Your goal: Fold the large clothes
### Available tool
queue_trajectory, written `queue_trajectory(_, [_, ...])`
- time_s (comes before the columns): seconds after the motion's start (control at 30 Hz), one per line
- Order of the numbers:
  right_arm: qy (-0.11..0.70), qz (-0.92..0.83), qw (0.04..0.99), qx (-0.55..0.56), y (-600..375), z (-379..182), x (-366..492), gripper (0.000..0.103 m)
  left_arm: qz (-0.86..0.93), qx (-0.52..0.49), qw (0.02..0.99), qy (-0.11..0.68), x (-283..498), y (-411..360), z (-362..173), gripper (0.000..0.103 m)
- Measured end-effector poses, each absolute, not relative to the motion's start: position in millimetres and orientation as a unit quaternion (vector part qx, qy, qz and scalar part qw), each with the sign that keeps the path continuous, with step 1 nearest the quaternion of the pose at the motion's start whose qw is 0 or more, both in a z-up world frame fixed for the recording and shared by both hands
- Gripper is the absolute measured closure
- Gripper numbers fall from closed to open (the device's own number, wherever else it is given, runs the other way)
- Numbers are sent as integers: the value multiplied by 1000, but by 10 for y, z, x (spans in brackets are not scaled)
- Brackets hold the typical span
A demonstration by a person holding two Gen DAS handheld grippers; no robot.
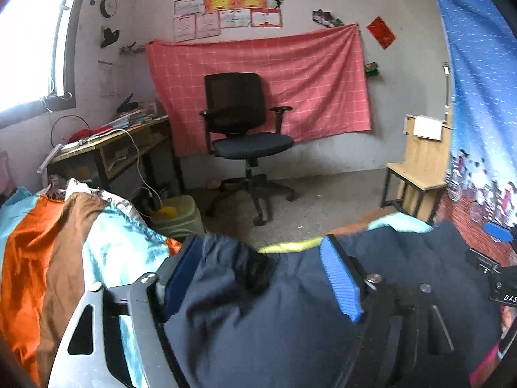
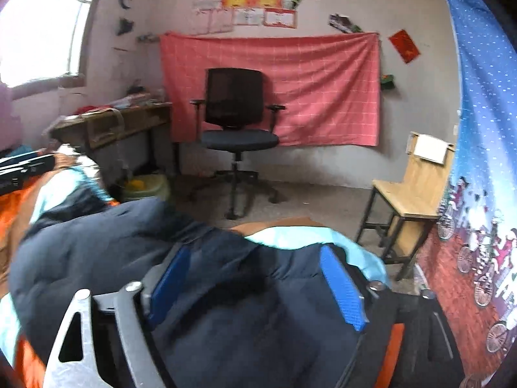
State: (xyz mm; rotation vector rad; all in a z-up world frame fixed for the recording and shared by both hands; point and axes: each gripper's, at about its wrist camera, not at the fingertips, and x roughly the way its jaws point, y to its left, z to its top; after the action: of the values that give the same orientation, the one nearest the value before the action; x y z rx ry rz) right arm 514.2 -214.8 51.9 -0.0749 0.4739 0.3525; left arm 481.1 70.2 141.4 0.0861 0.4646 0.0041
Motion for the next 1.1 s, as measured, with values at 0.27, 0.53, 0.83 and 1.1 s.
queue_trajectory(0.27, [274, 220, 935, -49, -2210, 125, 4652, 11, -58, 25, 950, 304, 4316, 566, 829, 24])
queue_trajectory(0.53, [300, 207, 931, -18, -2145, -93, 4981, 7, -7, 65, 946, 317, 4677, 382, 628, 9])
queue_trajectory(0.83, [338, 188, 922, -18, -1845, -187, 5760, 6, 73, 5, 946, 315, 5311, 708, 567, 8])
queue_trajectory(1.1, [373, 187, 909, 16, -1868, -427, 6180, 0, 75, -20, 948, 308, 5550, 819, 484, 5])
